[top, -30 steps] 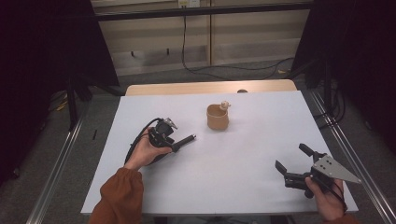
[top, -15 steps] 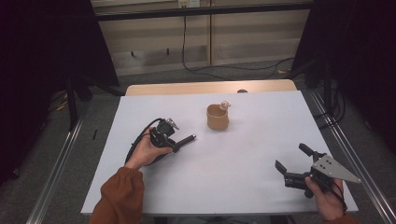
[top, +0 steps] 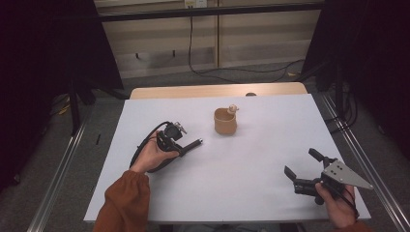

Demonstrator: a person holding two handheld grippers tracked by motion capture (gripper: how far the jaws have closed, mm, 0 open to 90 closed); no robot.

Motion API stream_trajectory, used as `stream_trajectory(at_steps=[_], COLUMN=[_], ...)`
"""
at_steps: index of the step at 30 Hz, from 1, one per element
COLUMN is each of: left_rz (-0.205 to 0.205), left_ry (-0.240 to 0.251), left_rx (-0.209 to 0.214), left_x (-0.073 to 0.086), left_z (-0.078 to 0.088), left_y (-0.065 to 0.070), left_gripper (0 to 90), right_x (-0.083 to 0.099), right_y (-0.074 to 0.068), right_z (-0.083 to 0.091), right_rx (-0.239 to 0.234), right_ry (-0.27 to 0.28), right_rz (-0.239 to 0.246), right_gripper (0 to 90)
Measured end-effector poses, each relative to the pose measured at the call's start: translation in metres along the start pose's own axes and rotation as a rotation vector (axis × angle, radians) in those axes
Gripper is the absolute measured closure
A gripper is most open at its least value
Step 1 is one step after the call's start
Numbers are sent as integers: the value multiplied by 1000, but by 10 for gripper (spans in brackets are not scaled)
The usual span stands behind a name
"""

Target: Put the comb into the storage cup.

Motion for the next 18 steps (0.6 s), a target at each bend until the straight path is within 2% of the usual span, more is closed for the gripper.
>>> stream_trajectory(at_steps=[1, 2, 5, 6, 8, 10, 11, 12, 13, 15, 17, 18], left_rz=[0, -20, -45, -22, -55, -27, -27, -6, -24, -24, -19, 5], left_ry=[1, 0, -6, 7, -5, 7, 9, 19, 10, 4, 6, 16], left_rx=[0, -3, -13, -16, -18, -14, -13, -13, -13, -15, -15, -16], left_x=[0, 0, 0, -1, 0, 0, 1, 1, 1, 0, 0, 0], left_z=[0, 0, 1, 0, 2, 1, 1, 1, 1, 2, 2, 1], left_y=[0, 0, 0, 2, 1, 1, 0, 1, 0, 1, 1, 2], left_gripper=[725, 726, 728, 728, 728, 727, 728, 727, 727, 728, 728, 728], right_x=[0, 0, 0, 0, 0, 0, 0, 0, 0, 0, 0, 0], right_y=[0, 0, 0, 0, 0, 0, 0, 0, 0, 0, 0, 0], right_z=[0, 0, 0, 0, 0, 0, 0, 0, 0, 0, 0, 0], right_rx=[-1, -2, -2, 0, 2, 2, 1, 0, 0, 1, 1, 2], right_ry=[0, 0, 0, 0, 0, 0, -3, -3, -3, -6, -5, -4], right_rz=[-1, -2, -1, -1, -2, -2, 0, -1, -1, 0, 0, -1], right_gripper=[0, 0, 0, 0, 0, 0, 0, 0, 0, 0, 0, 0])
Point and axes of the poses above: each handheld gripper's, and its own axes: z roughly backward along the jaws, x roughly out of its underside, y roughly to its right, the point moved 3 cm from there along -z, roughly forward along the jaws, and after that the axes turned 15 degrees about -x, right-handed, at the moved point
